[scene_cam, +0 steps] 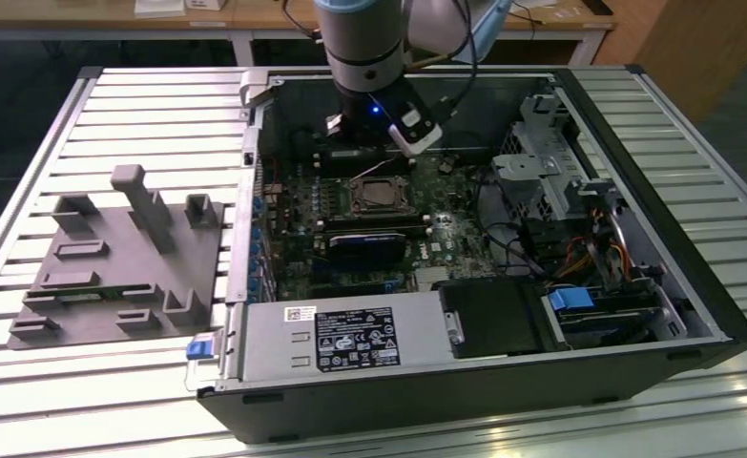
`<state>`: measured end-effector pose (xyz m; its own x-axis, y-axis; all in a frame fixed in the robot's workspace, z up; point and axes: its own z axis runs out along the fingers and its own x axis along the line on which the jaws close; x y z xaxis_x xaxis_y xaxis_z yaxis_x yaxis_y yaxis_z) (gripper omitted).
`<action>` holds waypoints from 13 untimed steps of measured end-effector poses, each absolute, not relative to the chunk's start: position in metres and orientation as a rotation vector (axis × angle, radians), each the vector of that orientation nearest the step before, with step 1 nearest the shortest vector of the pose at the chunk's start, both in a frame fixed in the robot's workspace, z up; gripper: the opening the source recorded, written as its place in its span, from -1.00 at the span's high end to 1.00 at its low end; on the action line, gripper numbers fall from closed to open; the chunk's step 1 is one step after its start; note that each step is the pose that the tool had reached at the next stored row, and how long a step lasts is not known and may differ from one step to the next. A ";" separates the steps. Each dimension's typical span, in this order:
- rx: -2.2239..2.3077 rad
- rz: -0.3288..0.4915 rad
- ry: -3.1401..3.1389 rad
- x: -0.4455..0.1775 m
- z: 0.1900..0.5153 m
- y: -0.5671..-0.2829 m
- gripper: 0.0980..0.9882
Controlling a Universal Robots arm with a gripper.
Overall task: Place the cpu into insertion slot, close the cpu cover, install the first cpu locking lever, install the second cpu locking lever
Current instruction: 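Install the first cpu locking lever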
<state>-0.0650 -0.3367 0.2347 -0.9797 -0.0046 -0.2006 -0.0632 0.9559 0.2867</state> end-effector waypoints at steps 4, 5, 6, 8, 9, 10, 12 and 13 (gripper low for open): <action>-0.042 0.434 2.903 -0.065 0.231 -0.337 0.98; -0.030 0.432 2.903 -0.065 0.230 -0.336 0.98; -0.015 0.430 2.901 -0.065 0.230 -0.336 0.98; 0.007 0.428 2.900 -0.065 0.229 -0.336 0.98; 0.013 0.427 2.899 -0.065 0.228 -0.335 0.98; 0.017 0.427 2.899 -0.065 0.228 -0.334 0.98; 0.022 0.426 2.898 -0.066 0.227 -0.332 0.98; 0.024 0.426 2.898 -0.065 0.226 -0.331 0.98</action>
<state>-0.0655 -0.3309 0.2261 -0.9774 0.0469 -0.2063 -0.0145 0.9580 0.2862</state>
